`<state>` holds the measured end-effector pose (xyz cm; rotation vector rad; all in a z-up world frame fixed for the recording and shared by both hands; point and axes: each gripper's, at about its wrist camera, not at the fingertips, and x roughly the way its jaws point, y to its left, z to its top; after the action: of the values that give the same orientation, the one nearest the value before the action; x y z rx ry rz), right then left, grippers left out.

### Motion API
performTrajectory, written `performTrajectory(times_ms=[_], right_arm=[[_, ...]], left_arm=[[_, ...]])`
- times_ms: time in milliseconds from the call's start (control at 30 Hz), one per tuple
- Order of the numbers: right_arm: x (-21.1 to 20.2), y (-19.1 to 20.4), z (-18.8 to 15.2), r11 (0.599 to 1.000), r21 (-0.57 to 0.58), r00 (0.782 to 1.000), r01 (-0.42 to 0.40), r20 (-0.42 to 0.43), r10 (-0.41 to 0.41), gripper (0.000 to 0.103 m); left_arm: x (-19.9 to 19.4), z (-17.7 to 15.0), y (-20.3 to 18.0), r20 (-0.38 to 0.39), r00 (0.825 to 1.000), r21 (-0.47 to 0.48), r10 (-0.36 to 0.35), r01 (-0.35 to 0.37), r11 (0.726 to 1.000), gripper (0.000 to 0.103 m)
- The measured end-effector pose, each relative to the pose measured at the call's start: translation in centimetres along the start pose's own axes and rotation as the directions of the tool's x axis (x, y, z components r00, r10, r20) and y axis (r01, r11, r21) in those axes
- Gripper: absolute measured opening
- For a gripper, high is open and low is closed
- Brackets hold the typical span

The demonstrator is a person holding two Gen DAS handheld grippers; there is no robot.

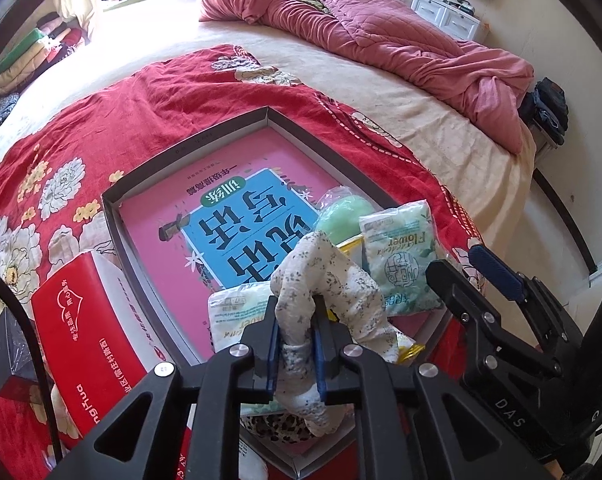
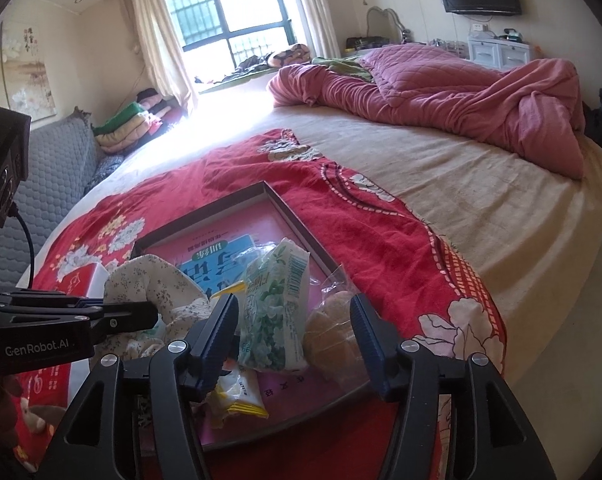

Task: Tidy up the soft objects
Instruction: 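Lower and open the left tool over the tray while the right tool releases the tissue packet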

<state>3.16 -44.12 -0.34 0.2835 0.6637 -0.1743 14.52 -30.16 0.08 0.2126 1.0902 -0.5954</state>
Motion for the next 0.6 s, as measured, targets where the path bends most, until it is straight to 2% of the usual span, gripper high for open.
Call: performTrajectory(times_ms=[133,400,533,600], right_arm=[[-0.2,0.1,0.0,1.0,-0.01,1.0,0.009,0.001,-0.009,0.063],[-0.6,0.1,0.1,1.0,-0.008,1.0,0.018,0.017,-0.018,0.068],[-0.8,0.2,0.1,0.999,-0.017,0.999,0.028,0.023,-0.028,0.068],[-1.0,0.3,0.2,0.999,-0.023,0.999,0.032,0.026,-0.031,0.069]], left_arm=[[-0.4,-0.1,-0.2,0.014,1.0,0.013,-0.002,0.001,1.0,0.032],[-1.4,-0.1,-0.2,0.034,0.999,0.02,0.005,-0.005,1.0,0.035],[-2.3,-0.2,-0.2,0.052,0.999,0.026,0.008,-0.01,1.0,0.046],[-2.7,-0.3,-0.2,0.057,0.998,0.026,0.01,-0.011,1.0,0.047]])
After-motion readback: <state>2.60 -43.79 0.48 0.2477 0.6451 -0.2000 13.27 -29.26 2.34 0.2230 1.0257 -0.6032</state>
